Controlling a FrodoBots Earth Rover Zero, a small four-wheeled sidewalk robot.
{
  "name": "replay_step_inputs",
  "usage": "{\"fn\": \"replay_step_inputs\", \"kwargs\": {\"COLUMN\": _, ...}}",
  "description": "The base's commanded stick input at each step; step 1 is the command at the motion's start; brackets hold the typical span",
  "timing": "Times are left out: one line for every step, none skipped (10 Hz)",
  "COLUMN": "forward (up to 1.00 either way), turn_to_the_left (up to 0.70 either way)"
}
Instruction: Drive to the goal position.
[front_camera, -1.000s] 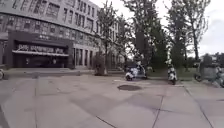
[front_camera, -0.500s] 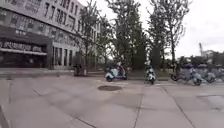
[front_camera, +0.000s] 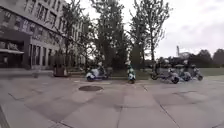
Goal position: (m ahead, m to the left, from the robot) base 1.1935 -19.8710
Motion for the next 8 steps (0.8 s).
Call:
{"fn": "replay_step_inputs", "kwargs": {"forward": 0.0, "turn_to_the_left": 0.0}}
{"fn": "replay_step_inputs", "kwargs": {"forward": 0.0, "turn_to_the_left": 0.0}}
{"fn": "replay_step_inputs", "kwargs": {"forward": 0.0, "turn_to_the_left": 0.0}}
{"fn": "replay_step_inputs", "kwargs": {"forward": 0.0, "turn_to_the_left": 0.0}}
{"fn": "replay_step_inputs", "kwargs": {"forward": 0.0, "turn_to_the_left": 0.0}}
{"fn": "replay_step_inputs", "kwargs": {"forward": 0.0, "turn_to_the_left": 0.0}}
{"fn": "replay_step_inputs", "kwargs": {"forward": 0.0, "turn_to_the_left": 0.0}}
{"fn": "replay_step_inputs", "kwargs": {"forward": 0.0, "turn_to_the_left": 0.0}}
